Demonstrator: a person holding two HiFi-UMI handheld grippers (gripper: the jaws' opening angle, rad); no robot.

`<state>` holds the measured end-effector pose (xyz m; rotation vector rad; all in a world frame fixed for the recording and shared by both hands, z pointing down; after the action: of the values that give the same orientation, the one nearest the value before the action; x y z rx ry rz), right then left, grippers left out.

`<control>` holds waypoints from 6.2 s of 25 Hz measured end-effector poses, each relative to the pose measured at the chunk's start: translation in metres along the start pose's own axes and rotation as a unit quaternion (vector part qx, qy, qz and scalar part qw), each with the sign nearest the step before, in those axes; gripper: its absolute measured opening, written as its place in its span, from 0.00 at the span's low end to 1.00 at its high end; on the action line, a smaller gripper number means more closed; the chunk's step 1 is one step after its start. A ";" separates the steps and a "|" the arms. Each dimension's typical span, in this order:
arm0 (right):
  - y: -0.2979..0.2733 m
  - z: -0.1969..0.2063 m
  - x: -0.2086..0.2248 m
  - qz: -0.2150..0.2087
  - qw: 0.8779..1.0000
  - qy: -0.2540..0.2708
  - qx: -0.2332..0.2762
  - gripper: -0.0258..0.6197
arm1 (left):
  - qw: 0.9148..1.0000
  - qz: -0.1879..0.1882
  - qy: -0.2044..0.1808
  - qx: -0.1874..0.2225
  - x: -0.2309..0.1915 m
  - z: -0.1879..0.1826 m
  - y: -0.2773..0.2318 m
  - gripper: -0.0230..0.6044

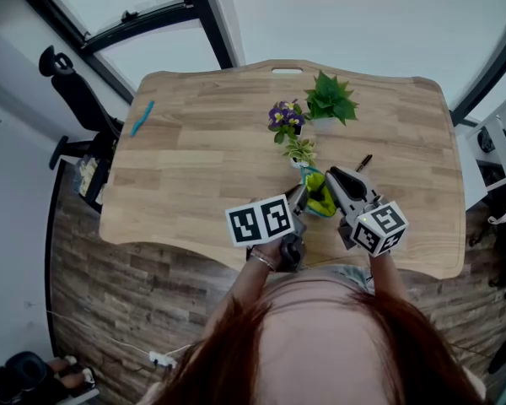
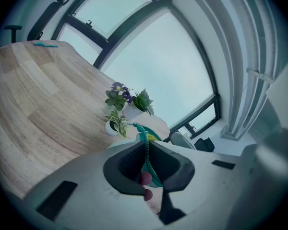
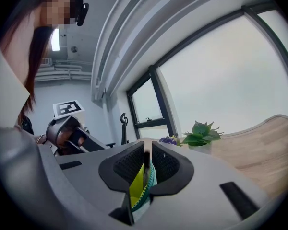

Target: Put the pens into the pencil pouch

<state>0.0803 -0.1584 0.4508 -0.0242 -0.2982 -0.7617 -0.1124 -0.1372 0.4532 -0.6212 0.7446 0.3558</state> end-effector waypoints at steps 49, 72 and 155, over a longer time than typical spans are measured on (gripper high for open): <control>0.039 0.000 0.103 0.205 0.966 -0.034 -0.152 0.10 | 1.000 0.007 -0.012 -0.003 0.003 0.003 -0.003 0.06; 0.010 0.043 0.177 0.289 0.907 -0.165 -0.257 0.24 | 1.000 0.005 0.000 -0.006 0.000 0.002 -0.005 0.06; -0.001 -0.052 0.087 0.178 0.958 -0.223 -0.030 0.10 | 1.000 -0.011 -0.007 0.022 0.002 0.007 0.003 0.06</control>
<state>0.1524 -0.2245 0.4249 -0.3039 -0.6803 -0.3987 -0.1087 -0.1298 0.4546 -0.5835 0.7293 0.3226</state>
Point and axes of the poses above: the fingertips, and each gripper's own axes: y backward along the fingers, x to its right, z out of its underside, the point moved 10 cm from there along y, backward along the fingers, and after that the axes turned 11 degrees about x, right-handed, at the moved point
